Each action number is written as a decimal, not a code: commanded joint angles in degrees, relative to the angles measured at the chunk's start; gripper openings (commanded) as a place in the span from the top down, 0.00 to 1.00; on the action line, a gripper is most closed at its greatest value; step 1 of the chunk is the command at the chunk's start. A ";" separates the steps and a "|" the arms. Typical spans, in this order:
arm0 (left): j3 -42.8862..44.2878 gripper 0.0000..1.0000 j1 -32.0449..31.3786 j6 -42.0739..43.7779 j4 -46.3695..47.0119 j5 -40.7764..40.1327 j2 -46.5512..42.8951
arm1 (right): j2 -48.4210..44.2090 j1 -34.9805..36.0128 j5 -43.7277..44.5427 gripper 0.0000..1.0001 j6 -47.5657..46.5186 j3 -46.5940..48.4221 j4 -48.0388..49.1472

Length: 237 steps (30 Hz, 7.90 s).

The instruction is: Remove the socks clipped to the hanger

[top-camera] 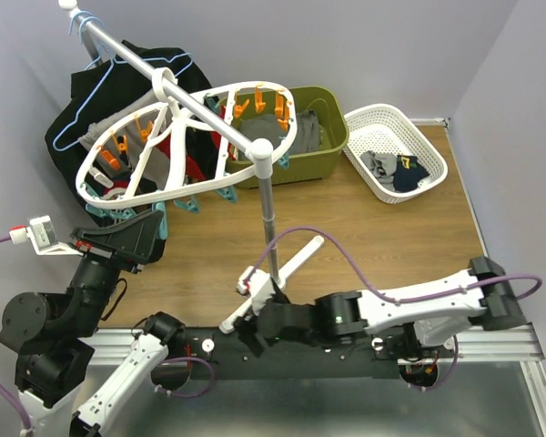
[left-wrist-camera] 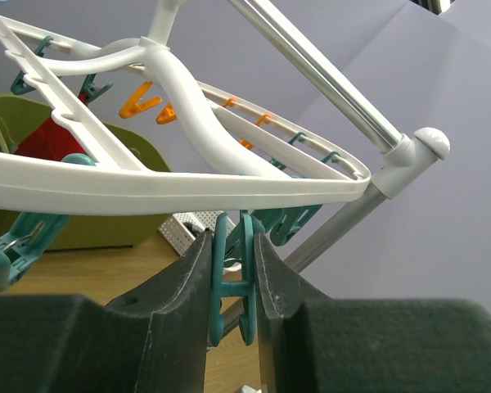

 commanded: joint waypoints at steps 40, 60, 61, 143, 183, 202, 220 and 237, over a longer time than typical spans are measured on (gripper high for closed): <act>1.95 1.00 -0.04 -13.48 -0.52 3.53 -1.54 | 55.74 -9.88 8.05 0.21 -47.89 53.00 50.89; 2.47 0.23 0.04 6.82 -1.04 4.05 -6.28 | 42.91 -9.79 2.42 0.90 -39.98 37.98 47.90; 2.64 0.23 0.04 7.52 -1.22 5.79 -6.55 | 42.65 -9.79 1.46 0.91 -39.37 37.89 46.42; 8.45 1.00 -0.04 12.02 -16.34 -19.86 7.43 | 5.66 -4.88 -2.86 0.97 -21.63 5.38 18.20; 7.83 1.00 -0.13 8.50 -10.98 2.38 -0.48 | 6.15 -72.09 -3.80 0.99 -13.34 17.45 -4.65; 5.90 1.00 -0.13 9.20 -1.58 16.27 -1.36 | 41.60 -86.08 -1.71 0.18 -16.78 59.34 -29.00; 3.70 1.00 -0.13 10.17 0.19 13.90 -2.33 | -8.22 -69.31 -10.76 0.14 -4.48 2.57 -21.79; 2.56 1.00 -0.05 8.94 0.36 13.63 -1.98 | -11.89 -12.02 -3.40 0.06 14.00 -9.33 -9.06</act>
